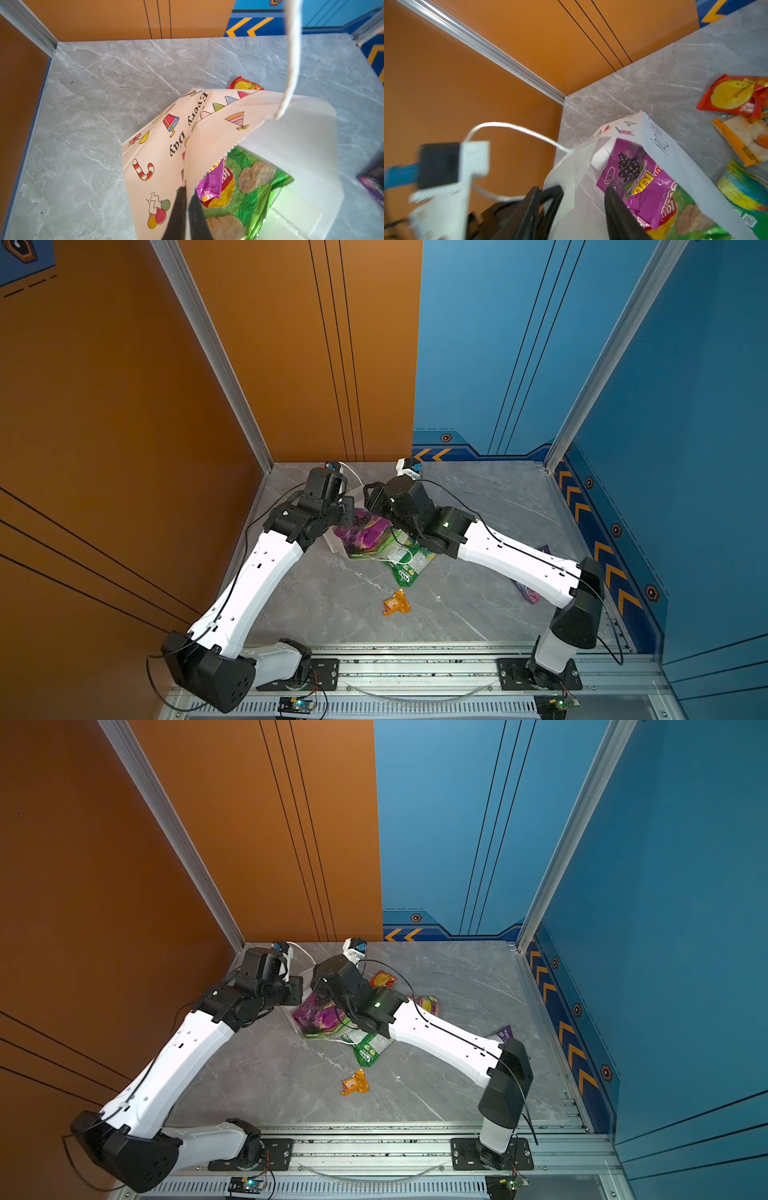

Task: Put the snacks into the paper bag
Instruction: 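Open the right gripper and withdraw it while the left gripper sets the bag down, then reach the right gripper down to the orange Fox's candy bag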

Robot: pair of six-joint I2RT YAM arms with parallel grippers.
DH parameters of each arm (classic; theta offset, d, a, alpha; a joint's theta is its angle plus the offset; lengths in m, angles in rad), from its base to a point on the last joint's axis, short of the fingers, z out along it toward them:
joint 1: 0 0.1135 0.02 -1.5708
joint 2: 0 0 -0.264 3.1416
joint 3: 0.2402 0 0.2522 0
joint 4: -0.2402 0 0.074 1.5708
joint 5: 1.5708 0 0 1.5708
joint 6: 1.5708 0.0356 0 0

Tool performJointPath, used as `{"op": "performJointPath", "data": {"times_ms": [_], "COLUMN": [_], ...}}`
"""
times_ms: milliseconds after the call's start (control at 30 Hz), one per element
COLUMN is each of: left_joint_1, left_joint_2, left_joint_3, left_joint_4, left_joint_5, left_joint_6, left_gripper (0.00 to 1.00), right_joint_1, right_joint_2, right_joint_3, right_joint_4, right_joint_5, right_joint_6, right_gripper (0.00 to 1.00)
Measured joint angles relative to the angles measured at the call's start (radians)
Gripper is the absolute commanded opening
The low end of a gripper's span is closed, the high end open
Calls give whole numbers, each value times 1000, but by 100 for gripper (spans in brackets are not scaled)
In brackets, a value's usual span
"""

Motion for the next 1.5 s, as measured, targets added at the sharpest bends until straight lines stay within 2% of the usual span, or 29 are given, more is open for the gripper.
{"op": "performJointPath", "data": {"times_ms": [133,267,367,467,633,767,967,1167,1300,1500], "left_joint_1": [15,38,97,168,290,381,517,513,513,553], "left_joint_2": [93,163,212,259,319,346,320,179,95,42], "left_joint_3": [124,224,278,317,349,348,272,95,-15,-80], "left_joint_4": [-74,-151,-177,-187,-195,-206,-178,-93,-36,22], "left_joint_5": [12,47,106,167,260,293,382,477,556,597], "left_joint_6": [-36,-95,-143,-186,-229,-236,-226,-237,-298,-366], "left_gripper": [0,0,0,0,0,0,0,0,0,0], "right_joint_1": [-1,-19,-87,-167,-198,-209,-220,-224,-237,-223], "right_joint_2": [-159,-363,-488,-537,-534,-531,-488,-354,-253,-175], "right_joint_3": [-48,-205,-367,-484,-558,-571,-571,-490,-435,-434], "right_joint_4": [-19,-19,2,6,-8,-6,2,-80,-154,-245], "right_joint_5": [17,69,71,51,-4,-46,-84,-116,-147,-187], "right_joint_6": [-66,-101,-80,-45,-18,-7,-1,-70,-131,-208], "right_gripper": [57,60,60,60,60,60,59,63,64,66]}}
